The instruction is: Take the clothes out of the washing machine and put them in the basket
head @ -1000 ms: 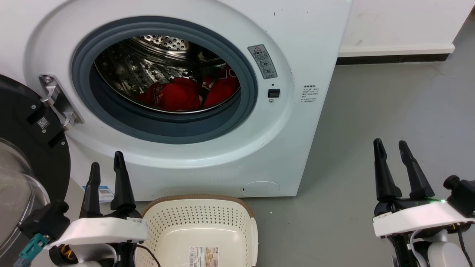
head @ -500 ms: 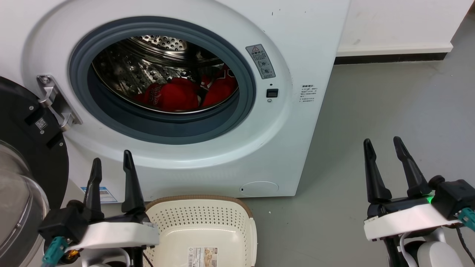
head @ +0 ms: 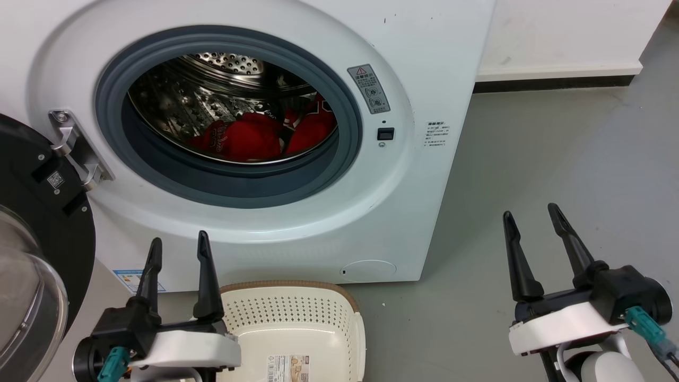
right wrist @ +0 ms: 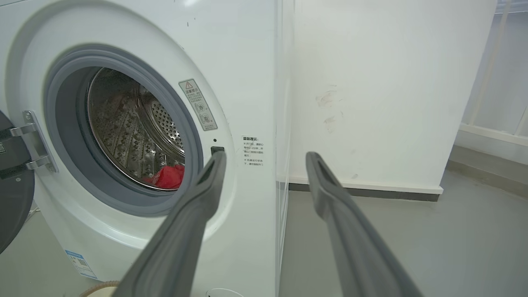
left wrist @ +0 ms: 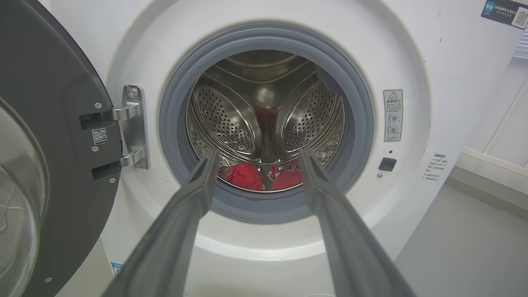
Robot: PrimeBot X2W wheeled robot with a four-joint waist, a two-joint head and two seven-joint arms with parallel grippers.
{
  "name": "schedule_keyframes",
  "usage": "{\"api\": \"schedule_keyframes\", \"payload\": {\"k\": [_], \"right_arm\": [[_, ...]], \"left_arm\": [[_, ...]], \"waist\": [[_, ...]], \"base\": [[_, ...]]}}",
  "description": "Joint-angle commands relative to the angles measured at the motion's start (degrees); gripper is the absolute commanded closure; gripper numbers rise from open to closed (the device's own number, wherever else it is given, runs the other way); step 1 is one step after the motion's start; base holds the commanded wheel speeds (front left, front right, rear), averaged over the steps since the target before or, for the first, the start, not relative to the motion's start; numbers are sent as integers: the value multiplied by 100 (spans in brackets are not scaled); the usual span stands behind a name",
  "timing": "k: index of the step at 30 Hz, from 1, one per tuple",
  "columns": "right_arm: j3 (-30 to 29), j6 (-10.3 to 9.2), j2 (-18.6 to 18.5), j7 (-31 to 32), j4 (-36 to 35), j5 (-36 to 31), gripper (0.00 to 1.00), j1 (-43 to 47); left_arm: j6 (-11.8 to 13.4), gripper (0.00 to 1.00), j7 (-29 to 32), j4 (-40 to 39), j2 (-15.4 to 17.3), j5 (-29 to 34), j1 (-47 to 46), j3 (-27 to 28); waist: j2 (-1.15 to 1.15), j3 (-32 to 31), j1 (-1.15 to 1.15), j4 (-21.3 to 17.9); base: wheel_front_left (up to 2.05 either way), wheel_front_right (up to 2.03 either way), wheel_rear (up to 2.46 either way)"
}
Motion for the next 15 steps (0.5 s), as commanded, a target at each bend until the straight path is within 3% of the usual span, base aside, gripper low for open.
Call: {"api": "schedule_keyframes", "payload": {"k": [1,7,15], "right_arm": [[24,-1,2,-42,-23,-101,0,-51],[65,-1,3,-122,23,-414,0,-37],[105,-2,4,-206,9,-785,0,-70]], "left_arm": [[-8,0,-42,-19,38,96,21,-14],[-118,0,-114,194,74,344,54,-33],[-18,0,-203,176,113,796,54,-115]], "waist": [[0,4,0,-1],[0,22,0,-27],[0,61,0,-72]], "base": [[0,0,0],[0,0,0],[0,0,0]]}}
